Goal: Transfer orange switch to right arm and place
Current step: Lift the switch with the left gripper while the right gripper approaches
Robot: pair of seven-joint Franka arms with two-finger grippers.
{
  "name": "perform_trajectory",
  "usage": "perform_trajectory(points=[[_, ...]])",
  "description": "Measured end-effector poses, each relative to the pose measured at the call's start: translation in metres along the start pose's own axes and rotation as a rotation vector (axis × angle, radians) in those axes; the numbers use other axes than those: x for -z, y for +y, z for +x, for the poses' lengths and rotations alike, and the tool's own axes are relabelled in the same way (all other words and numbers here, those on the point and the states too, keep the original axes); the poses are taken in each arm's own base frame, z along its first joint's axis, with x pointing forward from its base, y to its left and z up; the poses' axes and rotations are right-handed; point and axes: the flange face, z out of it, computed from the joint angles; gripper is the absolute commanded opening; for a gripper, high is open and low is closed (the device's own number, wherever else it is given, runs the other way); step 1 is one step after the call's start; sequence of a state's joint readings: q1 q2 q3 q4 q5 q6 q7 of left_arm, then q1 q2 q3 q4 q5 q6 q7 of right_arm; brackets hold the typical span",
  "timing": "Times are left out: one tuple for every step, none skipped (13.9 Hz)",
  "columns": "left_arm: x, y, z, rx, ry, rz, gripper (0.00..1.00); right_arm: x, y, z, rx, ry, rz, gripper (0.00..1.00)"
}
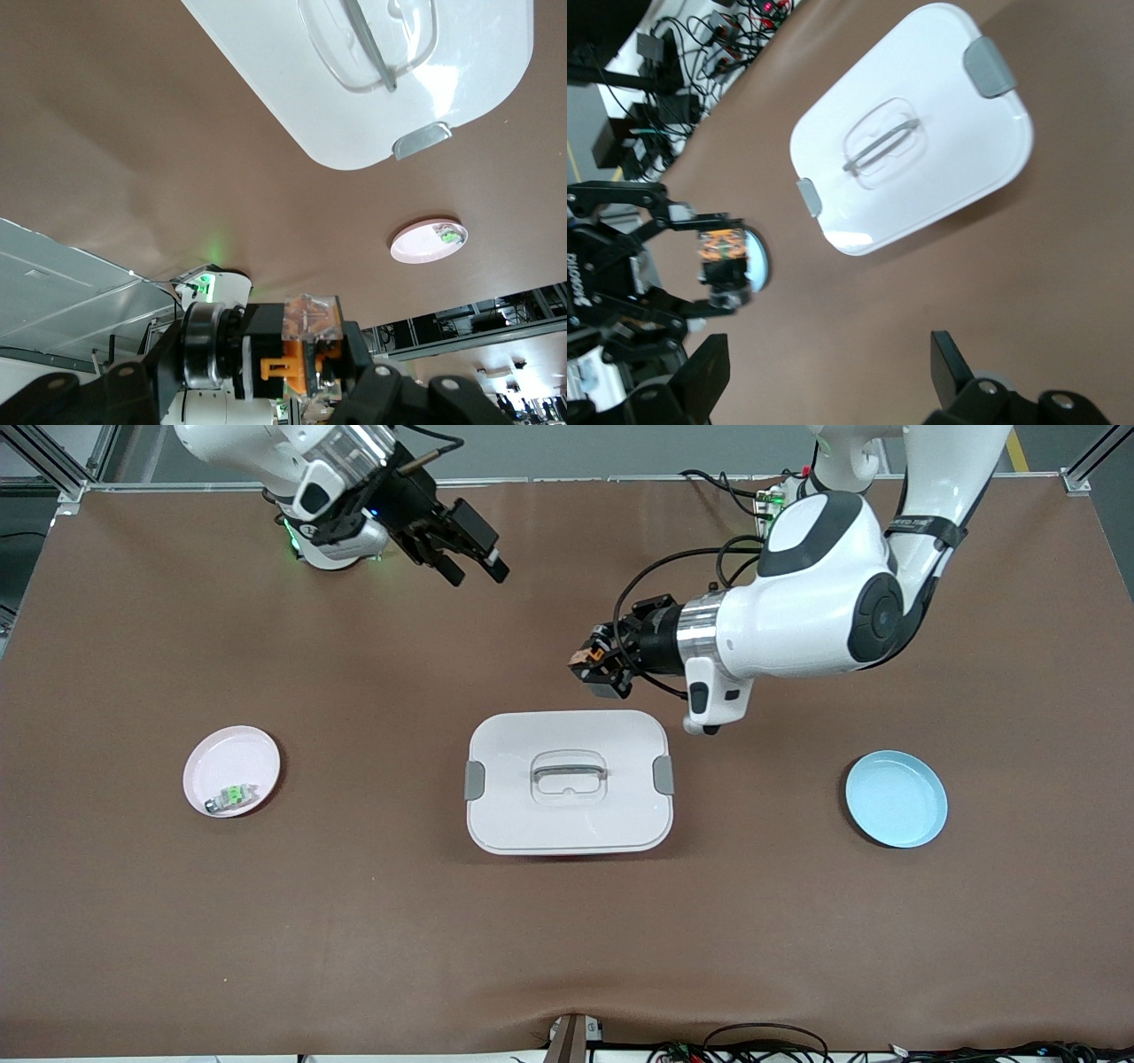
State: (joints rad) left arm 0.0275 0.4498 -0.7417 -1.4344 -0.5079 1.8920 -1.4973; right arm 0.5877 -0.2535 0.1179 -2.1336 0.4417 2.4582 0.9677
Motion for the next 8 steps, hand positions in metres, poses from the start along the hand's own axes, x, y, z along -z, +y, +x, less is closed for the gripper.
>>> perform_trajectory(points=[[-0.010, 0.002, -0.005, -0.004, -0.009, 0.001, 0.00, -0.010, -0.002, 0.000, -0.018, 0.008, 0.016, 1.00], [-0.020, 0.003, -0.010, -0.003, -0.015, 0.002, 0.00, -0.021, -0.004, 0.000, -0.035, 0.015, 0.031, 1.00], [-0.030, 0.004, -0.014, 0.004, -0.021, 0.004, 0.00, -0.033, -0.005, -0.002, -0.046, 0.020, 0.041, 1.00], [-0.038, 0.005, -0.017, 0.008, -0.025, 0.006, 0.00, -0.044, -0.005, -0.005, -0.052, 0.020, 0.045, 1.00], [-0.044, 0.006, -0.018, 0.010, -0.029, 0.010, 0.00, -0.054, -0.005, -0.007, -0.056, 0.019, 0.042, 1.00], [-0.050, 0.006, -0.020, 0.008, -0.033, 0.016, 0.00, -0.062, -0.005, -0.007, -0.059, 0.017, 0.038, 1.00], [-0.055, 0.005, -0.023, 0.005, -0.036, 0.023, 0.00, -0.067, -0.004, -0.006, -0.062, 0.014, 0.032, 1.00], [-0.058, 0.005, -0.025, 0.003, -0.038, 0.027, 0.00, -0.071, -0.005, -0.004, -0.065, 0.013, 0.030, 1.00]])
